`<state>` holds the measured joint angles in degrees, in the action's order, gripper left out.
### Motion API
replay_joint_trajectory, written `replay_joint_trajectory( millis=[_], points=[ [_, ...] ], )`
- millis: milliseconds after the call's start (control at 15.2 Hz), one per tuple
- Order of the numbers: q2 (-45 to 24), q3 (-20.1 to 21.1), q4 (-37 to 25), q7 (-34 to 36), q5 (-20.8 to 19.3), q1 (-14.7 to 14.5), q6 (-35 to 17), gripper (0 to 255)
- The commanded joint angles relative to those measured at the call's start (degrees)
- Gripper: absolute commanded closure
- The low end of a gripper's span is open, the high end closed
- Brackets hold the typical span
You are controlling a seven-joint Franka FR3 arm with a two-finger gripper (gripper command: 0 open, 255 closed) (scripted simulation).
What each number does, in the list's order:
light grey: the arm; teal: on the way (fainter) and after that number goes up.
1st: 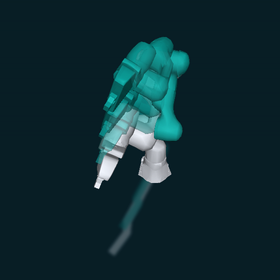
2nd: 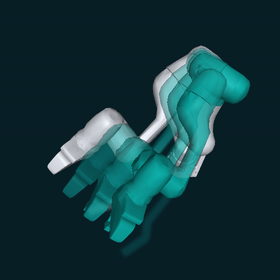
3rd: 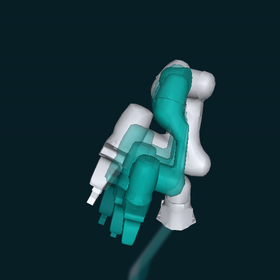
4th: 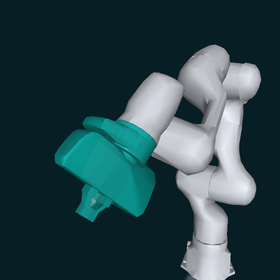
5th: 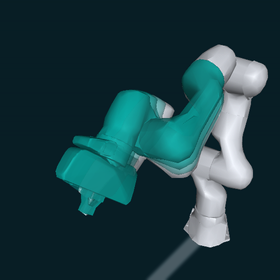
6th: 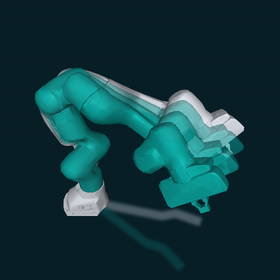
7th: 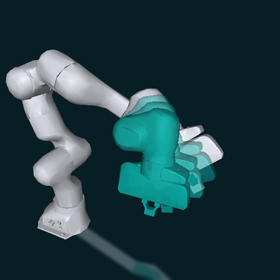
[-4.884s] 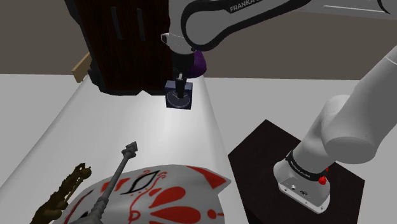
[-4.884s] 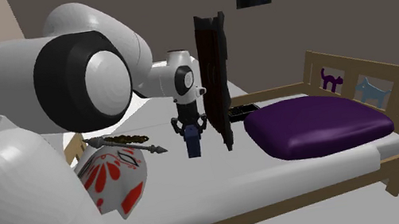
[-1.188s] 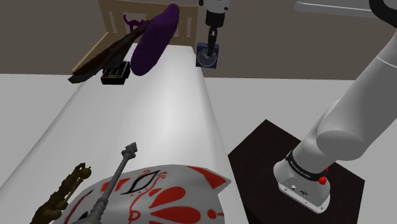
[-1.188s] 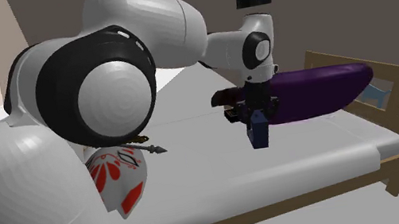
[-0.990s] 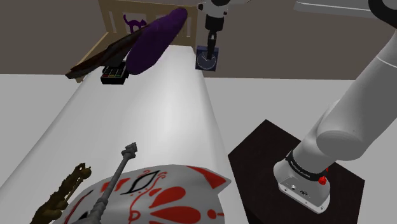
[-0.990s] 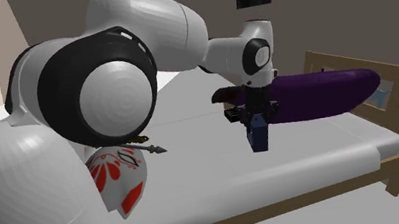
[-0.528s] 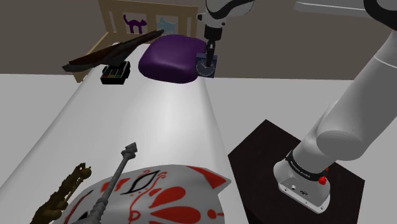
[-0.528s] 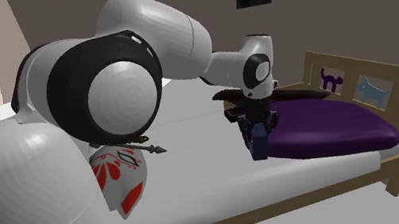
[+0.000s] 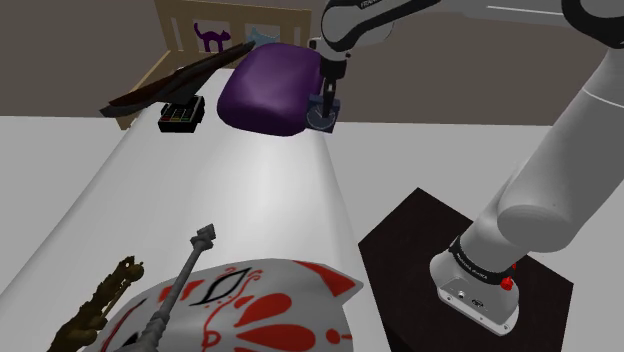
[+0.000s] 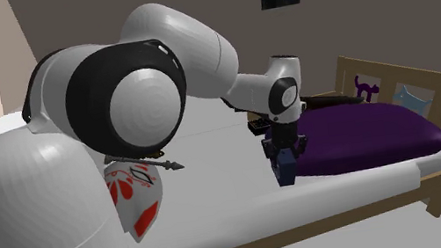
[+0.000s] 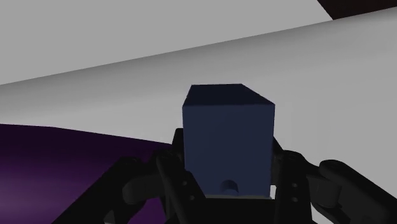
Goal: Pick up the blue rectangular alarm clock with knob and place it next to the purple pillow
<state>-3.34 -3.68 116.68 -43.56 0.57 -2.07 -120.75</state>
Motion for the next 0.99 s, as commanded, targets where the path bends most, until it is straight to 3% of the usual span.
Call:
replay_joint_trajectory(
  millis=[0,594,924],
  points=[
    [-0.90,-0.03,0.59,-0.05,0.05,0.04,-1.46,255],
    [-4.16,-0.01,3.92,-0.29,0.37,0.06,-8.04,255],
    [-4.16,-0.01,3.92,-0.29,0.37,0.06,-8.04,255]
  ],
)
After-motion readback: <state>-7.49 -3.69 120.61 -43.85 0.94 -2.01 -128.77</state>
